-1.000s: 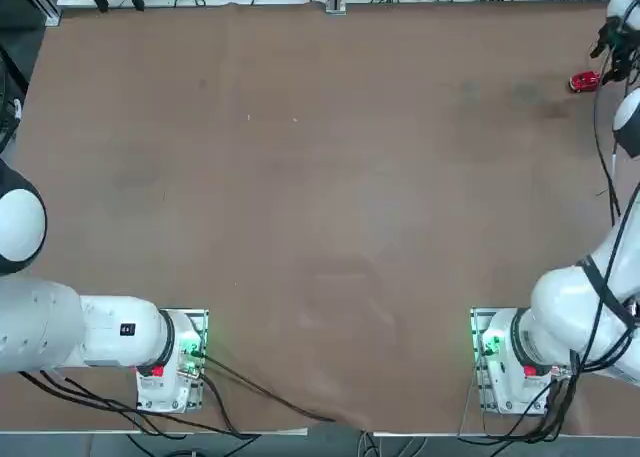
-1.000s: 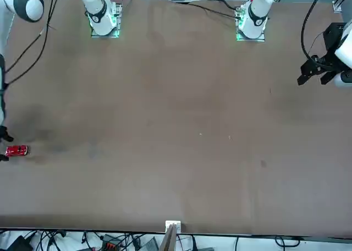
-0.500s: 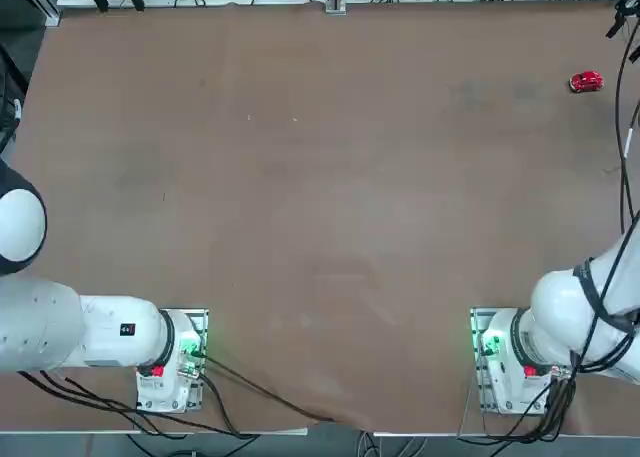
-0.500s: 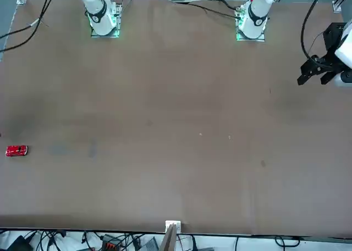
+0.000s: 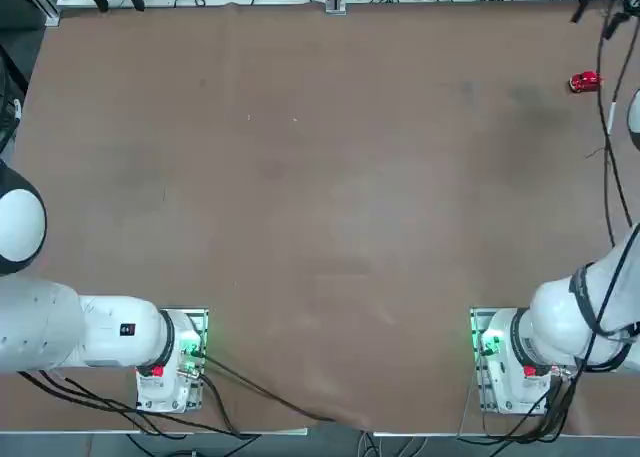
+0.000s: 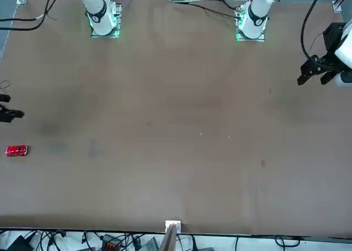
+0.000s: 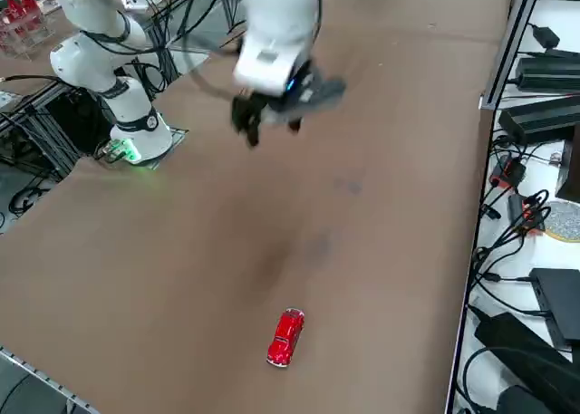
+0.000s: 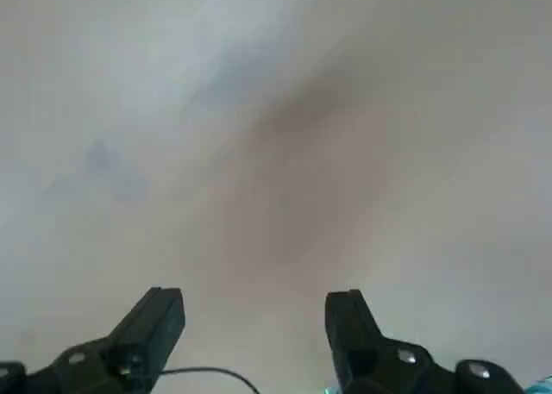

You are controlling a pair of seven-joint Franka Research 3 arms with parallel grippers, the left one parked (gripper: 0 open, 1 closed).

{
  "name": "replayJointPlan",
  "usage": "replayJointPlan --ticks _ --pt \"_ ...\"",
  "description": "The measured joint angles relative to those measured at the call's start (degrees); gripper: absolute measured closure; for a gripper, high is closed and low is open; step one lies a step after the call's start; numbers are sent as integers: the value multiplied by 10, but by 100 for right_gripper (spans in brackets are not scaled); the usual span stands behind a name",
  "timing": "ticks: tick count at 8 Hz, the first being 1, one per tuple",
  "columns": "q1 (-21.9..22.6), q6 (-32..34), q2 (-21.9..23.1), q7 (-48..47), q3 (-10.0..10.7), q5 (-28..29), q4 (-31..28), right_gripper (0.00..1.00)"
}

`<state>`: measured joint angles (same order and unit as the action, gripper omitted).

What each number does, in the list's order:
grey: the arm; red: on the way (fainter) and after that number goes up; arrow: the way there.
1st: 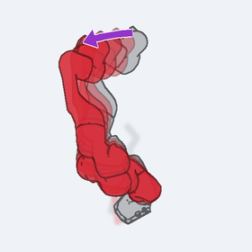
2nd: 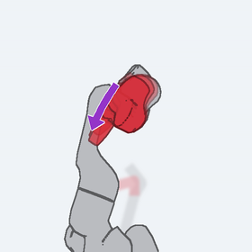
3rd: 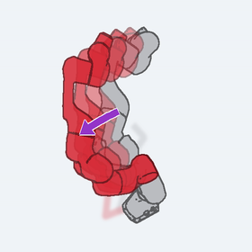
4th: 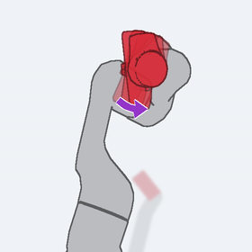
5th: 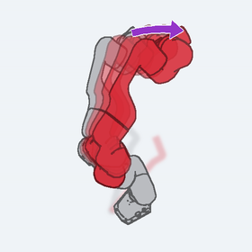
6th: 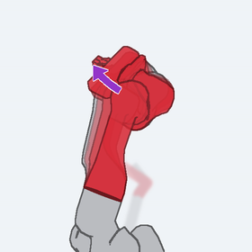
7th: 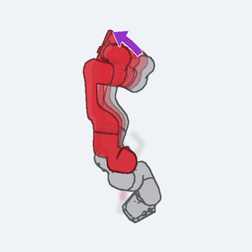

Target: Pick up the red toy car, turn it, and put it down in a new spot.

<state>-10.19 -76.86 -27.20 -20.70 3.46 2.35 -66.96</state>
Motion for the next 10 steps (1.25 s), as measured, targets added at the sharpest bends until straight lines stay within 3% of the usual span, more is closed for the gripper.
replayJointPlan --ticks 3,5,6,8,10 --pt "73 37 52 36 -9 1 0 0" --pt "101 21 106 159 -15 1 -27 0" --pt "111 -42 143 194 -16 1 -79 0" --pt "134 -214 238 213 -17 0 -248 0" --pt "140 -242 309 217 -26 -11 -350 0"
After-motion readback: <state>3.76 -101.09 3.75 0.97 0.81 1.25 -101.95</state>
